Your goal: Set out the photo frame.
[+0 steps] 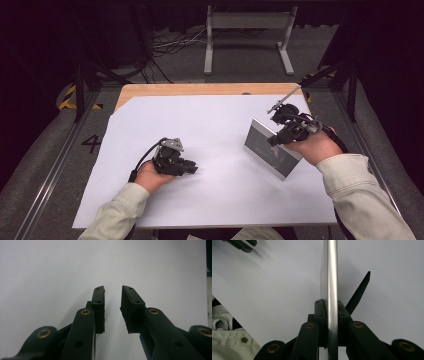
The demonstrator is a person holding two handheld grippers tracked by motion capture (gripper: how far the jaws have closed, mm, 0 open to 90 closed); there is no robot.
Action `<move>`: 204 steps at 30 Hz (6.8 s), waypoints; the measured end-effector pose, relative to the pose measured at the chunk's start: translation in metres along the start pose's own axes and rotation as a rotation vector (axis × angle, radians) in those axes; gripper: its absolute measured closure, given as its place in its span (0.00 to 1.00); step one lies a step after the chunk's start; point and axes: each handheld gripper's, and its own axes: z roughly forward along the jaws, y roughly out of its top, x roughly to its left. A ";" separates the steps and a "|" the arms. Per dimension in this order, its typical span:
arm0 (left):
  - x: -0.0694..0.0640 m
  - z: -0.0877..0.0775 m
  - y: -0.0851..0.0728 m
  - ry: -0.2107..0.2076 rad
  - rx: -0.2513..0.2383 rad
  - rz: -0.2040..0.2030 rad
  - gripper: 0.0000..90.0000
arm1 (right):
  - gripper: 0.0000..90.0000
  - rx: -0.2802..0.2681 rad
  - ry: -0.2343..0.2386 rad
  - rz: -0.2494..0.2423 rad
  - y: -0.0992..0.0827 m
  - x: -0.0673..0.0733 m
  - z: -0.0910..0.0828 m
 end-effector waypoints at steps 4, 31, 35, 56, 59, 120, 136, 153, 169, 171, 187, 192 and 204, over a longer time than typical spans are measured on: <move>0.002 -0.007 -0.007 0.016 -0.008 -0.020 0.80 | 0.93 -0.008 0.004 -0.021 0.008 0.001 0.001; 0.002 -0.034 -0.040 0.073 -0.040 -0.105 0.79 | 0.93 0.026 0.067 -0.359 0.060 0.020 0.015; 0.002 -0.035 -0.041 0.073 -0.042 -0.106 0.79 | 0.93 0.028 0.084 -0.406 0.065 0.022 0.018; 0.004 -0.032 -0.039 0.058 -0.041 -0.109 0.78 | 0.93 0.081 0.190 -0.665 0.075 0.035 0.041; 0.005 -0.032 -0.038 0.056 -0.042 -0.106 0.78 | 0.93 0.085 0.196 -0.684 0.074 0.035 0.044; 0.007 -0.027 -0.033 0.032 -0.041 -0.108 0.76 | 0.43 0.005 0.158 -0.586 0.073 0.003 0.056; 0.017 -0.030 -0.027 0.040 -0.065 -0.120 0.75 | 0.39 -0.049 0.096 -0.478 0.047 -0.025 0.036; 0.030 -0.046 -0.038 0.087 -0.111 -0.172 0.73 | 0.37 -0.107 0.075 -0.404 0.014 -0.050 0.019; 0.032 -0.045 -0.039 0.087 -0.112 -0.183 0.72 | 0.36 -0.127 0.066 -0.336 -0.012 -0.069 0.013; 0.032 -0.046 -0.039 0.088 -0.115 -0.182 0.72 | 0.36 -0.131 0.065 -0.326 -0.016 -0.071 0.013; 0.040 -0.047 -0.046 0.111 -0.129 -0.216 0.69 | 0.37 -0.179 0.080 -0.229 -0.058 -0.097 0.026; 0.043 -0.049 -0.048 0.113 -0.140 -0.229 0.69 | 0.37 -0.178 0.076 -0.187 -0.069 -0.106 0.032; 0.044 -0.049 -0.048 0.120 -0.143 -0.228 0.68 | 0.36 -0.179 0.089 -0.140 -0.084 -0.119 0.047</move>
